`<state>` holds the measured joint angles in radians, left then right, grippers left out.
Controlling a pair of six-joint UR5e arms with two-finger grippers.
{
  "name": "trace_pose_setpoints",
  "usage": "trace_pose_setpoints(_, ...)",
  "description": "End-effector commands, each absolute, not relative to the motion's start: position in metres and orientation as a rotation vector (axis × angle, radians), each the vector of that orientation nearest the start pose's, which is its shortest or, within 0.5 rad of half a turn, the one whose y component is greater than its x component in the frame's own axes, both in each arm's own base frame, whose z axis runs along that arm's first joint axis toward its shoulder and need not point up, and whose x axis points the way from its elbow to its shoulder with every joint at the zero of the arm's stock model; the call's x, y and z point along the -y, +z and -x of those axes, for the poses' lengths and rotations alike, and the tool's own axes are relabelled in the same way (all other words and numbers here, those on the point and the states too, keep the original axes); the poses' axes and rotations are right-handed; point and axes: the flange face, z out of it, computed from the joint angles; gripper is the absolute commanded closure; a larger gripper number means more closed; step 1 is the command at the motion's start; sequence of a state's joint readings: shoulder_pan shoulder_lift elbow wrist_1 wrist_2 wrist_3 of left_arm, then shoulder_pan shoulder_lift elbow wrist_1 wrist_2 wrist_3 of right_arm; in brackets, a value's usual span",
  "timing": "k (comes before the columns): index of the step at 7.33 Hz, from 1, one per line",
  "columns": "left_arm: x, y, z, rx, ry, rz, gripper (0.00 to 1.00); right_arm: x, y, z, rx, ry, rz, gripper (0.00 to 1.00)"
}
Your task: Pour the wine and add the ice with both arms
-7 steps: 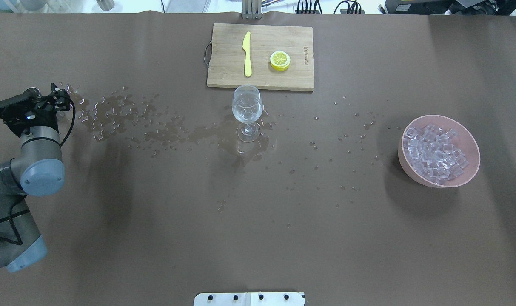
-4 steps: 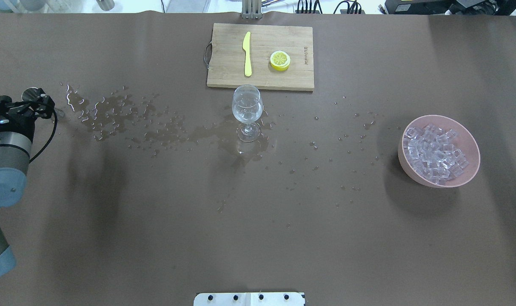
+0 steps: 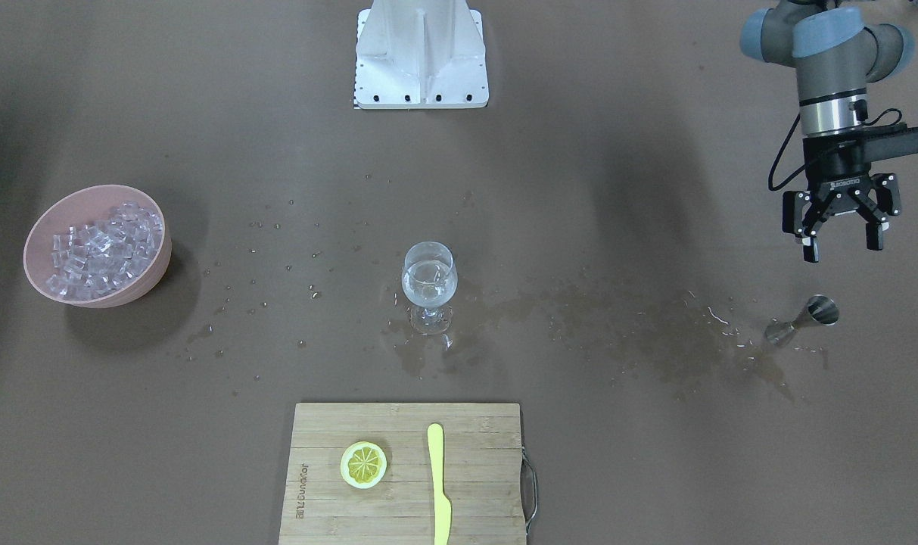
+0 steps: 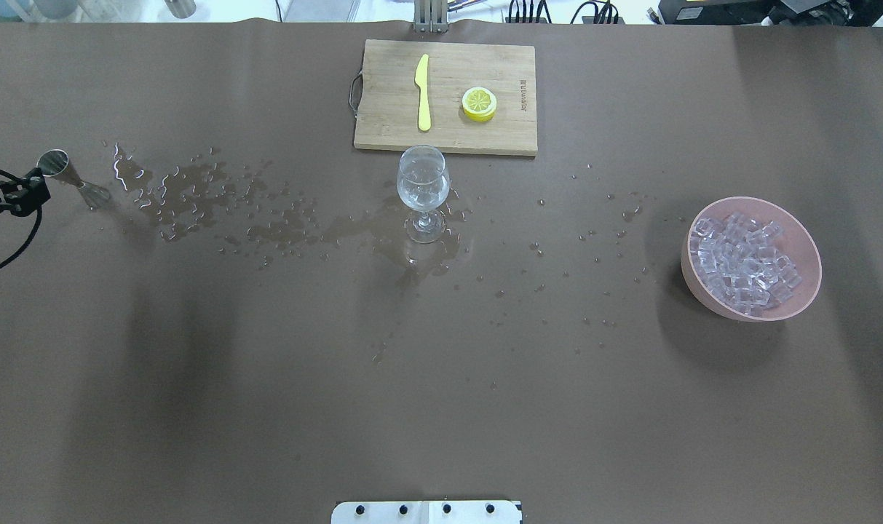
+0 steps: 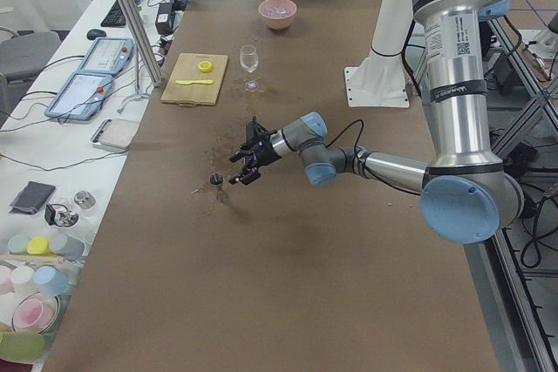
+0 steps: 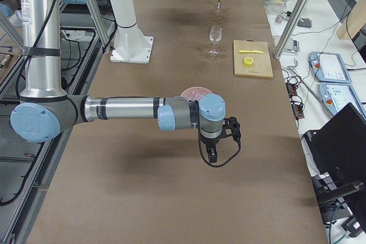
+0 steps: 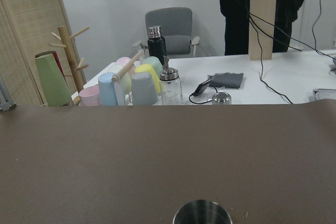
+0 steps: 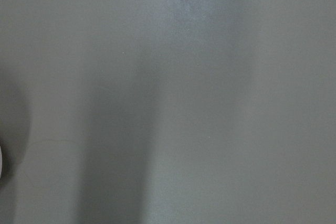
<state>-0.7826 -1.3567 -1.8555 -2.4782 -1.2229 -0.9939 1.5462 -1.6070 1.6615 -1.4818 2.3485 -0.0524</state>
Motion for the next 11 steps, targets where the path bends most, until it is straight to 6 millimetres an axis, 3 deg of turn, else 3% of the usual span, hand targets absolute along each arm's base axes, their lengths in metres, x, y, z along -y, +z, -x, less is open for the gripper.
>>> trace_pose_setpoints(1, 0.438, 0.521, -0.1, -0.637, -0.165, -0.715, 0.02, 0.486, 0.622, -0.051, 0.775, -0.128, -0.146, 0.0)
trace_pose_setpoints(2, 0.445, 0.519, -0.045, -0.636, -0.078, -0.667, 0.02, 0.486, 0.622, -0.051, 0.775, -0.128, -0.146, 0.0)
trace_pose_setpoints(3, 0.442, 0.515, -0.003, -0.627, 0.016, -0.62, 0.02, 0.486, 0.622, -0.051, 0.775, -0.128, -0.146, 0.0)
trace_pose_setpoints(5, 0.438, 0.528, 0.051, -0.593, 0.149, -0.525, 0.02, 0.486, 0.623, -0.052, 0.773, -0.129, -0.145, 0.0)
trace_pose_setpoints(7, 0.443, 0.539, 0.082, -0.598, 0.261, -0.375, 0.02, 0.485, 0.626, -0.051, 0.774, -0.122, -0.135, 0.0)
trace_pose_setpoints(8, 0.433, 0.558, 0.096, -0.6, 0.276, -0.273, 0.02, 0.486, 0.627, -0.051, 0.776, -0.121, -0.134, 0.0)
trace_pose_setpoints(9, 0.422, 0.589, 0.094, -0.628, 0.23, -0.115, 0.02, 0.486, 0.627, -0.051, 0.774, -0.123, -0.136, 0.0)
trace_pose_setpoints(10, 0.424, 0.593, 0.094, -0.636, 0.213, -0.051, 0.02, 0.486, 0.629, -0.051, 0.772, -0.123, -0.133, 0.0)
trace_pose_setpoints(11, 0.411, 0.608, 0.095, -0.643, 0.197, -0.027, 0.02, 0.485, 0.633, -0.051, 0.773, -0.12, -0.125, 0.0)
